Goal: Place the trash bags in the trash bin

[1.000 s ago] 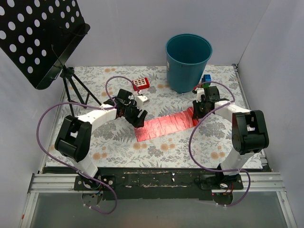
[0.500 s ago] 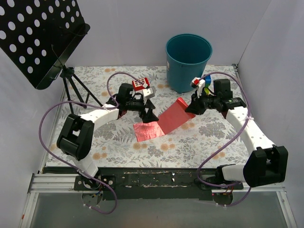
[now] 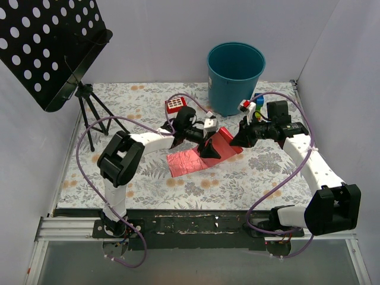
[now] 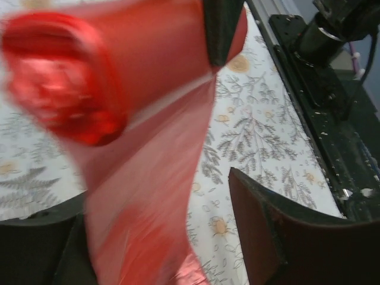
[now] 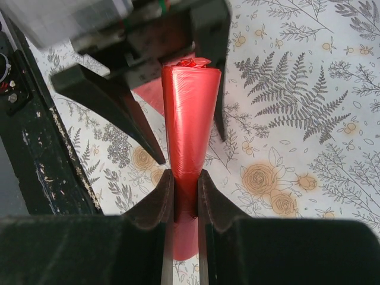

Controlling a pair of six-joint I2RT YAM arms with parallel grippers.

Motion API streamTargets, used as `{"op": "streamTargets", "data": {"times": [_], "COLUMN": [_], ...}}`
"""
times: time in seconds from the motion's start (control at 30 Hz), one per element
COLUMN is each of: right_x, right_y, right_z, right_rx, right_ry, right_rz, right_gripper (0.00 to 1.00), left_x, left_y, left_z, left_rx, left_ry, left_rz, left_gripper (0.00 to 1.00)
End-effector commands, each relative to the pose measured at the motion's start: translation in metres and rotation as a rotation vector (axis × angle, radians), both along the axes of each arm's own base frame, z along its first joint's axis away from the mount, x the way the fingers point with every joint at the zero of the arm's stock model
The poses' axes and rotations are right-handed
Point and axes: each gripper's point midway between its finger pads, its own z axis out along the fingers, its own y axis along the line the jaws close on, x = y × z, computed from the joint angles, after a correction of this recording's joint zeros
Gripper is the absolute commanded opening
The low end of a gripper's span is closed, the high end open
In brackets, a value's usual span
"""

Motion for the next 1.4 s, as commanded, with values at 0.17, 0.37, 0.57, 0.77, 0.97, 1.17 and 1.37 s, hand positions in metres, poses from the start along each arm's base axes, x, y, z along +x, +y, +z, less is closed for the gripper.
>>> {"op": "streamTargets", "data": {"times": [0.17,0.37,0.57,0.77,0.97,1.17,1.37], "right_x": [0.002,-0.001,0.005,-0.008,-0.002,-0.001,0.005], "right_y": [-0.01,-0.013,-0.032,-0.036,-0.051,-0.052,-0.053], "right_z": [-0.02,-0.059,-0.099,-0.126,-0.14,-0.141,-0.143], "right_rx": [0.024,0.035,0.09,0.101,0.04,0.045,0.055], "right_ry": [0.122,0.255,0.421,0.483,0.43,0.416,0.408], "right_rz": [-0.135,-0.206,-0.33,-0.357,-0.478,-0.496,-0.514], "right_gripper": [0.01,0.01,0.06,0.37,0.61,0.66,0.66], "left_x": [-0.038,-0.039,-0.045,-0.053,-0.044,-0.033,-0.034], "left_y": [0.008,0.015,0.015,0.013,0.014,0.018,0.032], "left_z": [-0.013,-0.021,-0.038,-0.062,-0.069,-0.032,-0.011], "left_rx": [0.084,0.141,0.228,0.342,0.429,0.425,0.476], "left_ry": [0.242,0.387,0.546,0.721,0.7,0.643,0.668], "left_rz": [-0.053,0.0,-0.011,-0.024,-0.014,-0.052,-0.03], "left_gripper": [0.11,0.0,0.0,0.0,0.0,0.0,0.0]}}
